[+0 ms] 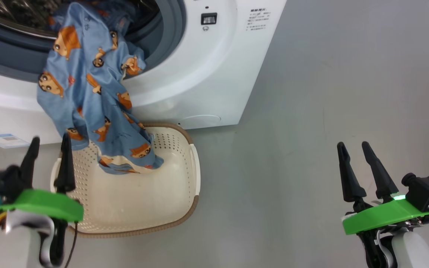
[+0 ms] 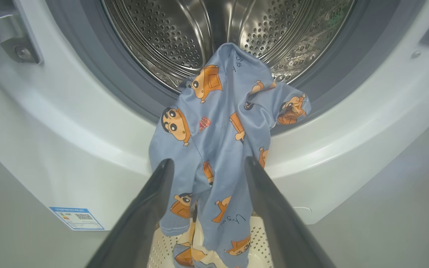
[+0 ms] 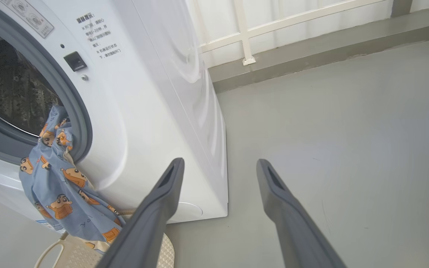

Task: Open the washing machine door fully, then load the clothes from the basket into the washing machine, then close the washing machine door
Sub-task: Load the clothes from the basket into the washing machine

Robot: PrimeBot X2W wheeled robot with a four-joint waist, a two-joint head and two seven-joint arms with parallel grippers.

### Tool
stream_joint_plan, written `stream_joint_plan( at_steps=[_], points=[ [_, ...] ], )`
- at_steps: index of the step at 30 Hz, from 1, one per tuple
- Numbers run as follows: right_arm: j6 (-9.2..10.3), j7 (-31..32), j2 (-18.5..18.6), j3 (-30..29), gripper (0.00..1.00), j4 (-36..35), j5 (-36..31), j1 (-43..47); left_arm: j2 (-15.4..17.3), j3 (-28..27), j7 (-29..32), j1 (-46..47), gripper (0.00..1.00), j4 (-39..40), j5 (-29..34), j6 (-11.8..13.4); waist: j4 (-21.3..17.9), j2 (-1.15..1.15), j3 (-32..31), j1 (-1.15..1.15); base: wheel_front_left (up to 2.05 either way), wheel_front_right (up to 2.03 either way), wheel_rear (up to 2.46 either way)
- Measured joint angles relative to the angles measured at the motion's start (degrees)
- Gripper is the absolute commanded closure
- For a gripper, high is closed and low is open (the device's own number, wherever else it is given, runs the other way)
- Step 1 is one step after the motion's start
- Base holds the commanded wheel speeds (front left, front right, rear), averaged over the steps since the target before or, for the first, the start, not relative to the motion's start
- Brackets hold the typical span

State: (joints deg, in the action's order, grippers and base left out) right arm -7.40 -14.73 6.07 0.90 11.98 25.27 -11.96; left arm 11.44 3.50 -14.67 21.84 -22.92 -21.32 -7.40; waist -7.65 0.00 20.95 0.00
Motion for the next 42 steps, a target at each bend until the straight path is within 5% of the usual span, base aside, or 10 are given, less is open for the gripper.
stream_joint_plan(
  at_steps=[22,42],
  points=[
    [0.0,0.0,1.1,0.0,0.0,0.2,0.4,2.6,-2.1,-5.4,0.0,-12.5,0.0,7.3,0.4,0.0,0.8,0.0,-3.1,0.0,0.0,0.0,0.0],
    [0.0,0.0,-0.1,-0.1,0.0,-1.1,0.4,-0.2,-1.6,3.4,0.0,-4.7,0.0,-5.3,-5.5,0.0,-0.1,0.0,3.2,0.0,0.0,0.0,0.0]
  ],
)
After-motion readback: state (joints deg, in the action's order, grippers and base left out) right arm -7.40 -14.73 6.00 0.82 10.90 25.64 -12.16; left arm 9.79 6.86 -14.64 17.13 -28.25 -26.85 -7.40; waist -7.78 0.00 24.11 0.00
